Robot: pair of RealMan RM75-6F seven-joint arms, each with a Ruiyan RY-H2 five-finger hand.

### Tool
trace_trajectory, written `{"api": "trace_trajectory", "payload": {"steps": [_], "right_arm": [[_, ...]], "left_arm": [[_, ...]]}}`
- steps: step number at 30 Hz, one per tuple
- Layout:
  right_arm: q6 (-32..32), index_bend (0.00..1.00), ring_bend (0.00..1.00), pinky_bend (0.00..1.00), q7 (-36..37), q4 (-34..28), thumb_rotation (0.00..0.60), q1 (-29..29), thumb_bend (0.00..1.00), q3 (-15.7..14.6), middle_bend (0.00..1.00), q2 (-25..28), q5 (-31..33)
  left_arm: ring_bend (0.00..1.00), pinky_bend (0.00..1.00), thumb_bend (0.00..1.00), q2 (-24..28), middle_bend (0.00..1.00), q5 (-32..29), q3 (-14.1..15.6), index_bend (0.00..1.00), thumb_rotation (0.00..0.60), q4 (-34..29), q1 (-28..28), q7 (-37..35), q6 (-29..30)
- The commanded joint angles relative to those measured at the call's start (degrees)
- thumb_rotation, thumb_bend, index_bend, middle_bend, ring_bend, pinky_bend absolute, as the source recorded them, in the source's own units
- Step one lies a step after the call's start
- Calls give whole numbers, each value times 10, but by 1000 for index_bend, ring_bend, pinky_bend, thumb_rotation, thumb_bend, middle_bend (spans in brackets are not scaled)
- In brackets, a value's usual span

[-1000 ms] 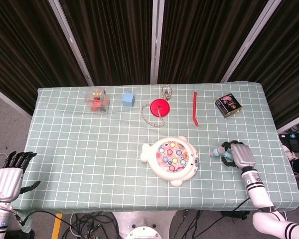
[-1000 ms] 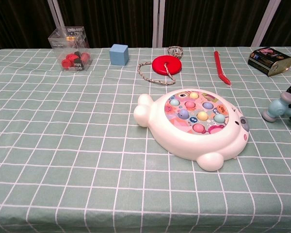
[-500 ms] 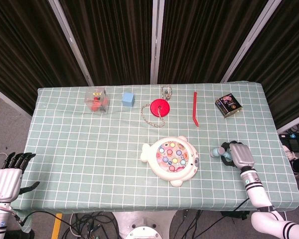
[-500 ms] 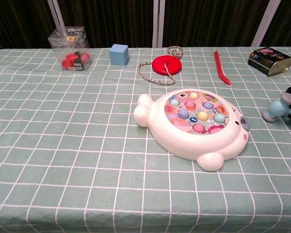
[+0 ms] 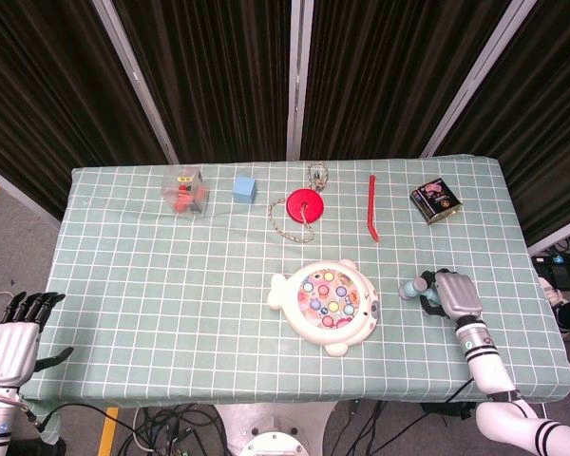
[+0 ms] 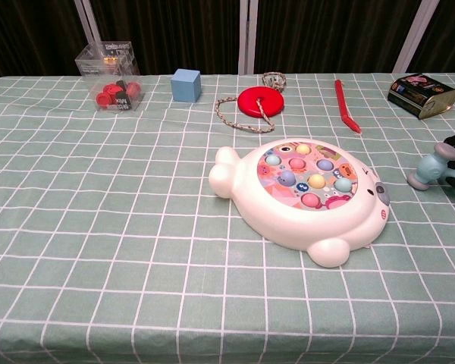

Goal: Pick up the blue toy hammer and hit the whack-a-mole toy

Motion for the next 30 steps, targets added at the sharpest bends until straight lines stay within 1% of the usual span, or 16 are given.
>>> {"api": "trace_trajectory", "payload": {"steps": [1, 2, 6, 10, 13, 16, 20, 24, 26, 30], "right_arm": [[2, 557, 347, 469, 9, 7, 600, 1, 501, -1, 534, -4, -6], [2, 565, 356, 495, 13, 9, 600, 1, 526, 0, 542, -5, -9], [0, 588, 393, 544, 38, 20, 600, 2, 639, -2, 567, -6, -22], [-3, 601, 415, 605, 68, 25, 600, 6, 711, -6, 585, 4, -45], [-4, 607, 421, 632, 106, 18, 600, 12, 736, -12, 591, 30, -82], [9, 626, 437, 669, 135, 5, 600, 19, 759, -23, 607, 67, -132], [36, 647, 469, 710, 153, -32, 600, 28, 781, -30, 639, 129, -184], [45, 648, 478, 720, 157, -89, 600, 41, 790, -26, 650, 185, -209], [36, 648, 479, 722, 150, -116, 600, 55, 796, -22, 651, 204, -217], [-6, 652, 489, 731, 139, -154, 600, 93, 814, -19, 659, 213, -227]], "left_arm": [[132, 103, 0, 0, 173, -1, 0, 193, 600, 0, 1, 0, 0], [132, 103, 0, 0, 173, -1, 0, 193, 600, 0, 1, 0, 0], [131, 102, 0, 1, 173, -2, 0, 193, 600, -1, 1, 1, -1], [132, 102, 0, 3, 173, -2, -1, 193, 600, -4, 1, 3, 0], [132, 103, 0, 6, 173, -2, -1, 193, 600, -7, 2, 4, 2], [132, 103, 0, 9, 173, -2, -1, 193, 600, -11, 3, 7, 3], [132, 102, 0, 13, 173, -1, -2, 193, 600, -20, 3, 15, 6], [132, 103, 0, 17, 173, 0, -3, 193, 600, -29, 3, 24, 7], [132, 102, 0, 19, 173, 0, -3, 193, 600, -34, 3, 28, 7], [132, 103, 0, 21, 173, 0, -5, 193, 600, -41, 3, 33, 8]]}}
